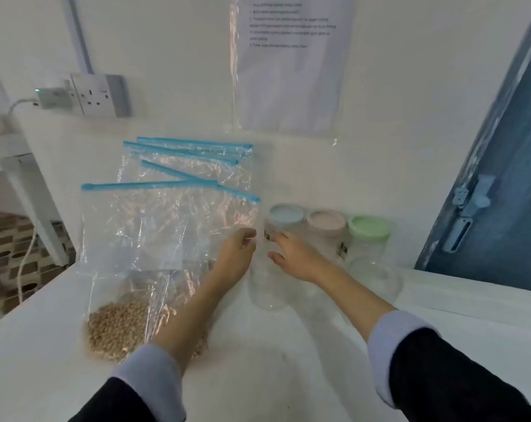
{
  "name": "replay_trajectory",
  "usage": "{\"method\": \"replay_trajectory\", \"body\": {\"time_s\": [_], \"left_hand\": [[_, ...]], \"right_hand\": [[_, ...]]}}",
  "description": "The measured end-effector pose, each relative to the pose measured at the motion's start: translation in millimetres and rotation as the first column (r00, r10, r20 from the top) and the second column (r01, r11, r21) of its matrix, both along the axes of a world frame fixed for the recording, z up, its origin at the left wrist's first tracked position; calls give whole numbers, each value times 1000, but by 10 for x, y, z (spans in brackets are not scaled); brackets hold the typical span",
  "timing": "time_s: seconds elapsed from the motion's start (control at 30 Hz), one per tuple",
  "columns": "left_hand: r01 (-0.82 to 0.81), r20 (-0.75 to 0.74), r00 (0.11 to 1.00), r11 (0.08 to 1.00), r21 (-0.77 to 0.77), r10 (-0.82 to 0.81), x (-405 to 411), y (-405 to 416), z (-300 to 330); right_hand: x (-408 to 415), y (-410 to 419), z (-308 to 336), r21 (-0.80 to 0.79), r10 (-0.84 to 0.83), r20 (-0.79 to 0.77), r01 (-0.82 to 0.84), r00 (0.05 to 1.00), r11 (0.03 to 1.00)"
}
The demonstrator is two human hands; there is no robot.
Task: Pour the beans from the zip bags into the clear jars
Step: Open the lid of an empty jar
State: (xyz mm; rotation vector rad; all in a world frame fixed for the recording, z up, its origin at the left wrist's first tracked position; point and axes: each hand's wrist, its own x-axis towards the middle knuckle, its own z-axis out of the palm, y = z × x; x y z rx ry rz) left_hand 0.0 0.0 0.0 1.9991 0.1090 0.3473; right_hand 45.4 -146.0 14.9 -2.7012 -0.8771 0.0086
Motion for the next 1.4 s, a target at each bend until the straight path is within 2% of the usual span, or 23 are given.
{"method": "replay_trajectory", "body": {"time_s": [0.1, 0.2, 0.4, 0.5, 0.6, 0.7, 0.77, 0.87, 1.0, 1.03, 1.1, 1.17, 1.2, 1.23, 1.27, 1.3, 1.33, 1.37, 1.4], "left_hand": [[30, -27, 999, 999, -16, -30, -83, 17, -136], [67, -81, 994, 996, -53, -71, -215, 6, -330], [177, -130, 973, 977, -116, -191, -595, -63, -708], [229, -97, 964, 958, -172, -248, -811, -202, -812], [172, 32, 985, 976, -133, -169, -966, -449, -855], [258, 55, 966, 959, -120, -253, -1030, -664, -927], [257, 39, 966, 954, -151, -254, -1022, -715, -975], [273, 47, 962, 949, -156, -269, -994, -703, -990], [350, -28, 933, 925, -149, -358, -910, -656, -953], [380, -28, 921, 912, -156, -389, -903, -652, -951], [425, -33, 898, 886, -183, -438, -895, -647, -966], [461, -54, 877, 866, -193, -478, -906, -655, -929], [481, -35, 868, 855, -194, -496, -918, -673, -890], [497, -10, 860, 841, -215, -511, -918, -684, -862], [508, 7, 854, 833, -220, -520, -924, -680, -868], [512, 16, 853, 830, -219, -522, -941, -674, -871], [503, 0, 859, 843, -193, -512, -960, -672, -855], [482, -40, 868, 861, -162, -494, -990, -631, -839], [471, -104, 870, 875, -111, -481, -995, -606, -838]], "right_hand": [[-5, 133, -146, -187, -18, 41, 25, 999, 982], [-103, 223, -217, -255, -27, 95, 50, 995, 966], [-579, 216, -298, -140, -63, 197, 91, 978, 986], [-971, 142, -394, -81, -67, 264, 91, 962, 993], [-1281, 46, -431, -21, -171, 336, 189, 926, 982], [-1395, -71, -436, -40, -405, 120, 412, 907, 910], [-1411, -124, -419, -61, -476, 48, 478, 878, 876], [-1366, -219, -398, -53, -403, 49, 405, 914, 913], [-1301, -434, -261, -45, -134, -81, 130, 988, 990], [-1301, -466, -240, -2, -50, -100, 50, 994, 999], [-1326, -497, -182, 201, 67, -166, -33, 984, 979], [-1359, -463, -77, 473, 147, -277, 2, 950, 881], [-1390, -432, -3, 534, 143, -270, 25, 952, 845], [-1399, -400, 52, 495, 71, -198, 37, 978, 868], [-1388, -365, 104, 311, -50, -65, 68, 997, 948], [-1361, -334, 114, 22, -148, 91, 146, 985, 989], [-1346, -320, 87, -256, -197, 171, 237, 965, 937], [-1346, -290, 46, -426, -199, 156, 247, 968, 870], [-1371, -245, 22, -498, -170, 113, 204, 979, 843]]}}
